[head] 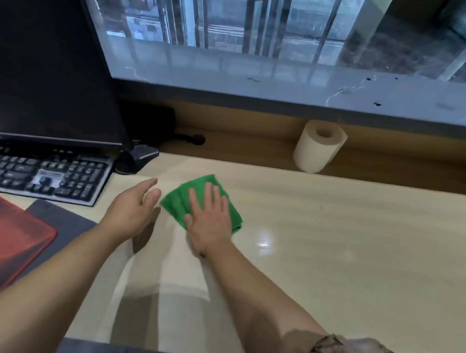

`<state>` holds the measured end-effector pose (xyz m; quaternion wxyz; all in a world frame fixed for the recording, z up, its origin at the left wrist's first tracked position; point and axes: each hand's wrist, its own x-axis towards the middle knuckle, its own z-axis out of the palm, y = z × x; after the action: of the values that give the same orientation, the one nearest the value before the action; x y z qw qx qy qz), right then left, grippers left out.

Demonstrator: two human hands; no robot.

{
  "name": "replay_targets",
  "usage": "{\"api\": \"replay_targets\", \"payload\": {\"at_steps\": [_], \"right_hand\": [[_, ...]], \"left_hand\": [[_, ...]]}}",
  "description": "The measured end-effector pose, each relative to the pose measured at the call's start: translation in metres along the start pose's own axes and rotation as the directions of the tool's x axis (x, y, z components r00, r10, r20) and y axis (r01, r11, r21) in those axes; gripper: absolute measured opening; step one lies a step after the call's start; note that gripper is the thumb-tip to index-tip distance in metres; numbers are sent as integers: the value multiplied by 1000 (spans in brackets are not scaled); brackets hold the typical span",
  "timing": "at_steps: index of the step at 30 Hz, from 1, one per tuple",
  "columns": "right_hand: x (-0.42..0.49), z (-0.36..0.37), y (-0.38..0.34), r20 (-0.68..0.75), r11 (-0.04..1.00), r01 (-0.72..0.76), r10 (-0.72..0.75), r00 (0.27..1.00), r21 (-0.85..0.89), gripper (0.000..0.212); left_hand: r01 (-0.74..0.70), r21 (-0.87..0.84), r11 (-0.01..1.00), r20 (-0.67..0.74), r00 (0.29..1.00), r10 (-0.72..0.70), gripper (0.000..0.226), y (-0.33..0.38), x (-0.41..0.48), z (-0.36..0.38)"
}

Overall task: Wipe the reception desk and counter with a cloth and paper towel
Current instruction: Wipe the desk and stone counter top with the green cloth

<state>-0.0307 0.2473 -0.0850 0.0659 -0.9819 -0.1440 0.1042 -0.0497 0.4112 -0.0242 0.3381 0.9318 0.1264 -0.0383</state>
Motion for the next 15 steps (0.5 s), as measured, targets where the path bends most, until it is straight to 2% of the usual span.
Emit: {"api": "replay_targets", "payload": {"at_steps": [3,5,7,9,12,14,15], "right_hand": [[-10,0,0,34,981,196,-195,980,-18,59],[-23,-4,33,31,975,223,-223,974,-11,59],[-41,-9,79,-23,998,58,-58,998,-3,67],[-63,-13,129,-93,981,-192,191,977,8,69],[-89,-16,174,-95,855,-515,518,850,58,60],[-85,-13,159,-73,749,-653,662,746,112,61],[-78,-10,138,-63,717,-684,695,716,135,62]], "left_hand": [[-18,15,1000,11,1000,17,45,-13,1,-12],[-26,29,999,38,999,24,46,-20,2,-18],[-40,32,999,68,997,37,46,-25,2,-22],[-65,17,998,89,994,63,46,-28,0,-25],[-101,3,995,124,987,100,47,-36,-4,-31],[-120,-2,993,143,983,119,47,-43,-7,-35],[-128,-1,992,149,981,127,47,-47,-8,-37]]}}
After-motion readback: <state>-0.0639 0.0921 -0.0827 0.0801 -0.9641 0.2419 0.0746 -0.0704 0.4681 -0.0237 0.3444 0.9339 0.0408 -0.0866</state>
